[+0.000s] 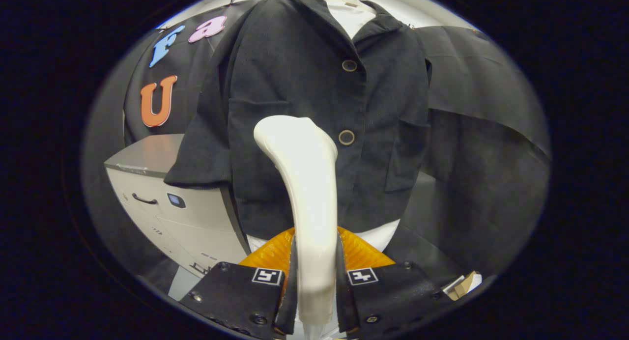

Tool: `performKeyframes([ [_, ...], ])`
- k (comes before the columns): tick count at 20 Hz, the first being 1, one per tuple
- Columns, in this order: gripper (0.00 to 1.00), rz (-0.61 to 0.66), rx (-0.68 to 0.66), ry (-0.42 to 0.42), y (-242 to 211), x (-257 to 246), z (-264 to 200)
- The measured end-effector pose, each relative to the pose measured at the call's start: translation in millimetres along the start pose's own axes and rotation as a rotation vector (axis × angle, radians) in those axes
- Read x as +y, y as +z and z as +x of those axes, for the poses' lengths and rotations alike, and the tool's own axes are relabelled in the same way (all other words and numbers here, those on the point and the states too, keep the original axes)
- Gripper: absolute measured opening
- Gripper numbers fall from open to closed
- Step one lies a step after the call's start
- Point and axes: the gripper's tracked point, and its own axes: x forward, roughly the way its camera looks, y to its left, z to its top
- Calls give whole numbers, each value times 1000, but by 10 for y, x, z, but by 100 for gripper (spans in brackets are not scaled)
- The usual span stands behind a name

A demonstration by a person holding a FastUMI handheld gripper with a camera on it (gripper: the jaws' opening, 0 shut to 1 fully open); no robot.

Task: Iron the clothes twice with a garment steamer, once on the left side and once on the right side.

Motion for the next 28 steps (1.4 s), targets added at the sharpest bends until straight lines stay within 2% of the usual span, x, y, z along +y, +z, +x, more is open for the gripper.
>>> performKeyframes([
  [9, 35, -27, 94, -8, -508, 68, 135],
  [19, 35, 36, 104, 11, -494, 58, 39],
  [24, 35, 102, 64, -18, -398, -235, -156],
  [28, 35, 149, 11, -76, -137, -745, -268],
])
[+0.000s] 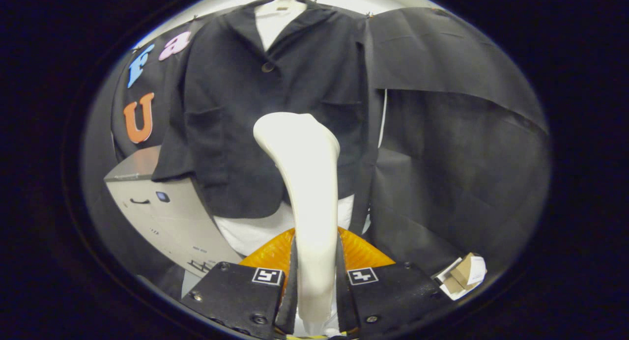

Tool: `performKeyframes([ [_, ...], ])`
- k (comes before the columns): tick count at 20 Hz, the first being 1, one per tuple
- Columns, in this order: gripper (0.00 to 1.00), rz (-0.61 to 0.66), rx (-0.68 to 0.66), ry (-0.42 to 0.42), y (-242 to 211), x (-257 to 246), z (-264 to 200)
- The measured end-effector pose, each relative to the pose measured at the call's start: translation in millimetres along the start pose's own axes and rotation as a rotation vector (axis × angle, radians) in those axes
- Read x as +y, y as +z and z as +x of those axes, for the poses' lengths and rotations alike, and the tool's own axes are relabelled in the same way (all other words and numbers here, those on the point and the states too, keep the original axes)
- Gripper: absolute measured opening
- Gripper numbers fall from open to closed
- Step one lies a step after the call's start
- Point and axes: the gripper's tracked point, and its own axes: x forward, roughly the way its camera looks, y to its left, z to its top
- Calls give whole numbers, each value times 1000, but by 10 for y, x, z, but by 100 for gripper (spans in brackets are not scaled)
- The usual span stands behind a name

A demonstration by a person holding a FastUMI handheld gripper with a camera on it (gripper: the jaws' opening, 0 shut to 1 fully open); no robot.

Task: Iron the clothes twice with a garment steamer, once on the left side and once on the right side.

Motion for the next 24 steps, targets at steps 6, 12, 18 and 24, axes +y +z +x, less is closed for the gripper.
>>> performKeyframes([
  [6, 35, 42, -89, -46, 736, -592, -77],
  [12, 35, 61, -191, -21, 1615, -578, -42],
  [18, 35, 51, -270, 15, 2371, -296, 60],
  [24, 35, -20, -298, 24, 2584, 52, 133],
])
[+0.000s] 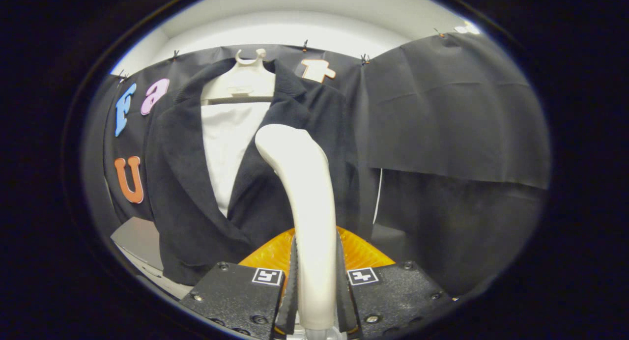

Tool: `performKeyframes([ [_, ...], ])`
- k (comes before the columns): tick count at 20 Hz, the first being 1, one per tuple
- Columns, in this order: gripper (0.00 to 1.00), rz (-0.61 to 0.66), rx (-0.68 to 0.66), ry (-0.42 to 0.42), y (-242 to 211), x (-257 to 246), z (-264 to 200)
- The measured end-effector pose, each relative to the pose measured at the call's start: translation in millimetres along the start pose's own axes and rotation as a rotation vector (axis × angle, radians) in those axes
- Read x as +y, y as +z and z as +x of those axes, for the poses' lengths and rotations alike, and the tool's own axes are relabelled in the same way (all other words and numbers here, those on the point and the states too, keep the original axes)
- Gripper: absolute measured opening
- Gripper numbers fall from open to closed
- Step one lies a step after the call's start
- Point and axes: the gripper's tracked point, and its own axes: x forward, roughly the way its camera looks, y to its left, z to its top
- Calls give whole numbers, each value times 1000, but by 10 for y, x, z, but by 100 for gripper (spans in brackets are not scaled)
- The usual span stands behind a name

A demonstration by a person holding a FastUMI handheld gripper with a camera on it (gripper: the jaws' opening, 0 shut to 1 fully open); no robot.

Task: Iron the clothes twice with a garment steamer, once on the left side and once on the right side.

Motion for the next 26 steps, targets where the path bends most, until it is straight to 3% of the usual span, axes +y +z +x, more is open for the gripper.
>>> performKeyframes([
  [11, 35, -64, 28, -41, -161, 167, 153],
  [26, 35, -110, 104, -68, -929, 111, 131],
])
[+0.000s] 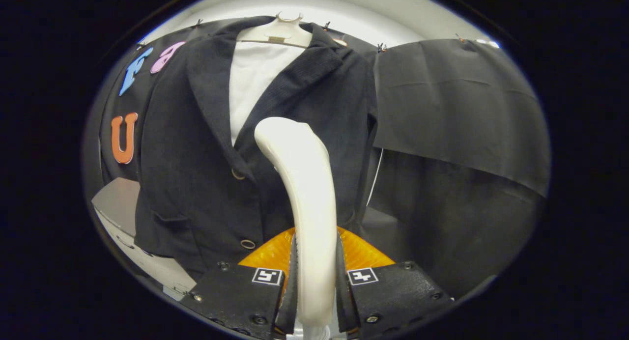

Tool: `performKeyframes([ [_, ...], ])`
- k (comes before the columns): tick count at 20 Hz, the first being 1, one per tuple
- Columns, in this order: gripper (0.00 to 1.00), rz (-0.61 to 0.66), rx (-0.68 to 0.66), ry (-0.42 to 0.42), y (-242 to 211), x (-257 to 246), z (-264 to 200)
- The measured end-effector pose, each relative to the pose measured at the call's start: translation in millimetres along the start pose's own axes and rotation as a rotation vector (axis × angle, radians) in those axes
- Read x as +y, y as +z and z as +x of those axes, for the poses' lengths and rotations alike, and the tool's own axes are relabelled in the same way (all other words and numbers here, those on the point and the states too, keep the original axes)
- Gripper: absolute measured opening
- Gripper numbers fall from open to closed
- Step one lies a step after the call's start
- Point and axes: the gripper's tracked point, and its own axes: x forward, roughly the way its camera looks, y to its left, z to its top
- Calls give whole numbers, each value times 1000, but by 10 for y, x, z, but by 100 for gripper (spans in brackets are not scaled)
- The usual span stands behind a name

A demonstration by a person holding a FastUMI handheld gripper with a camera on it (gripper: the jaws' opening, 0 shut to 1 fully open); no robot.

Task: Iron the clothes twice with a garment steamer, once on the left side and once on the right side.

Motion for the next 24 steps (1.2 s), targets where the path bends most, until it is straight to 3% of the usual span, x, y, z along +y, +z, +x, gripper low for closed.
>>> performKeyframes([
  [24, 35, -42, 156, -30, -1240, 82, 30],
])
